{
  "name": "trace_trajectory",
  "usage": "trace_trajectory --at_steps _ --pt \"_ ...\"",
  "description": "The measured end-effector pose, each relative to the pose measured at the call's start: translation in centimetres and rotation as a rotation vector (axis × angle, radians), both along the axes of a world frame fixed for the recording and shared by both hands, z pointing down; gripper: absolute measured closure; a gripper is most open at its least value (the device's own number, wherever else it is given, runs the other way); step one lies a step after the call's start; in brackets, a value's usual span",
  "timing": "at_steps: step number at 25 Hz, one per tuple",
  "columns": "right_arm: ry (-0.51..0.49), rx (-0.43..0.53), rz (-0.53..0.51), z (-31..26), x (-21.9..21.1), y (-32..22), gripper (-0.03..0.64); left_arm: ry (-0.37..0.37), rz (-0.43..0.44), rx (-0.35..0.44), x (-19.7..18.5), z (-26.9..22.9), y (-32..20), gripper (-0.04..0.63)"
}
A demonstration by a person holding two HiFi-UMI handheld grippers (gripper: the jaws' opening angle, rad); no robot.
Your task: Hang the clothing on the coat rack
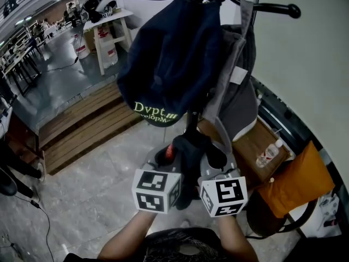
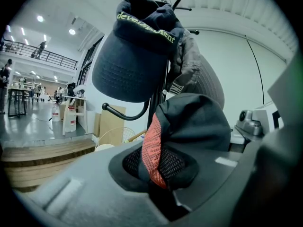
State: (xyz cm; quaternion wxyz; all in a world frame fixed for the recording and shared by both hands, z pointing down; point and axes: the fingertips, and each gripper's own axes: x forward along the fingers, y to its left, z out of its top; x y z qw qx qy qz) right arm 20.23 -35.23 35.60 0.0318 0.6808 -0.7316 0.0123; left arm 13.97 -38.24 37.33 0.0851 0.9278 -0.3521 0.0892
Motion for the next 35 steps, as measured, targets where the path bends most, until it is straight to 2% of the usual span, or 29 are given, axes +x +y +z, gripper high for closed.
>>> trace_trajectory --at_steps 18,35 --pt "-0.032 -0.013 0.015 2.0 -0.7 0.0 0.597 -0.024 0.037 -0.03 0.1 1.7 0.9 0.563" --pt "-0.036 -0.067 0.046 4.1 -1.1 0.8 0.598 -0.04 0.064 -0.048 0.0 2.5 1.8 0.563"
